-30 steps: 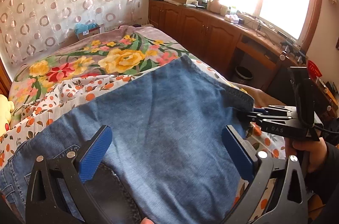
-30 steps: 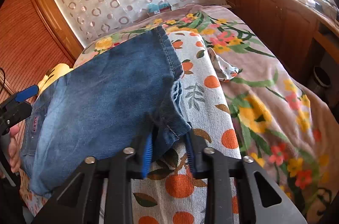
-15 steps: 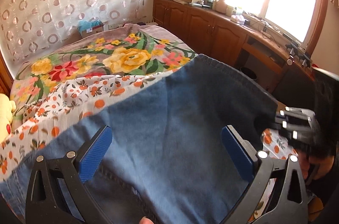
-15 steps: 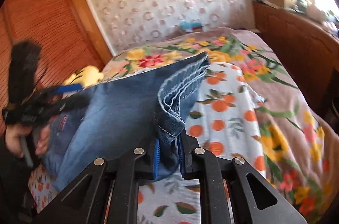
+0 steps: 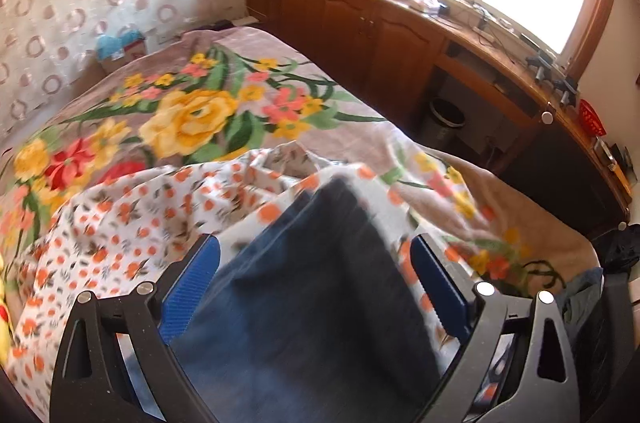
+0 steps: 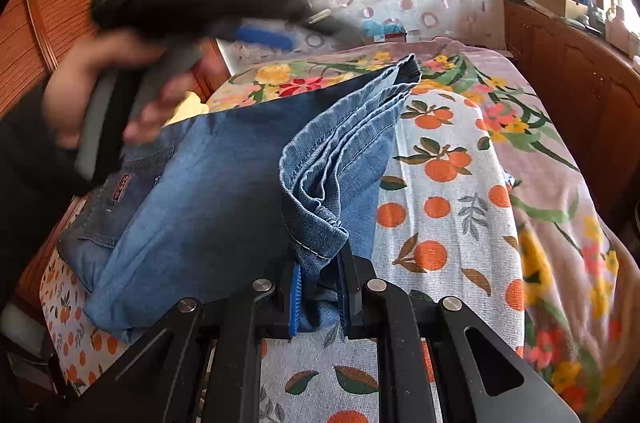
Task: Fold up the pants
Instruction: 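Close the right tool on the jeans hem while the left tool grasps the jeans too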
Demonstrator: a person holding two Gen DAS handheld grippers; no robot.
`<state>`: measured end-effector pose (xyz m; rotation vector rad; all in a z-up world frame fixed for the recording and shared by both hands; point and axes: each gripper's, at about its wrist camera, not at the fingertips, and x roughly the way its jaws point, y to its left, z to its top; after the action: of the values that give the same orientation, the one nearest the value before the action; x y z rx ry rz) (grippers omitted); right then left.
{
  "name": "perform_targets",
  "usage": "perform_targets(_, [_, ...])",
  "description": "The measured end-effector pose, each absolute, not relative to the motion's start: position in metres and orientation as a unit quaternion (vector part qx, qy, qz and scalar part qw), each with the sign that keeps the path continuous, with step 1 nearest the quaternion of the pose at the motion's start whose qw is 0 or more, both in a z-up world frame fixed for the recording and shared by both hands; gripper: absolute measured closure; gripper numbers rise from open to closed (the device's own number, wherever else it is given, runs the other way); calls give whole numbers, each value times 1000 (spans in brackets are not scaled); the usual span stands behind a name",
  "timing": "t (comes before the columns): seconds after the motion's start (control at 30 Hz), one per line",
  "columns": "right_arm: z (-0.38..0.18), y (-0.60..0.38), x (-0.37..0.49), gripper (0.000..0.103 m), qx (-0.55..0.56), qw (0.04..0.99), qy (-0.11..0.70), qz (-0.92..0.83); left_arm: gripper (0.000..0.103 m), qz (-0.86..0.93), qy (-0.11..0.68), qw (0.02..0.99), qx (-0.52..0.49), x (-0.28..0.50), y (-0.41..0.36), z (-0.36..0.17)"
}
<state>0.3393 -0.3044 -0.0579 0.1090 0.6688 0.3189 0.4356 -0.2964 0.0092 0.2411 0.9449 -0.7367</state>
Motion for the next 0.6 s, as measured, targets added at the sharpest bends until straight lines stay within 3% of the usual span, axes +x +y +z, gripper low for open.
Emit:
perform_targets(0.1, [-58,-301,340,89,48,931,326,158,10,-348,462,806,128,447,-323,7])
perform_targets(0.27, [-61,-300,337,89,44,932,322,160,29,-339,495,782,172,453,-354,-11])
perform_targets(0.37, [-63,-300,338,89,43,932,321,161,35,-322,517,767,199,453,-364,-25])
perform_targets(0.6, [-63,-295,336,89,30,933,323,158,37,-305,545,742,246,438,-371,-43])
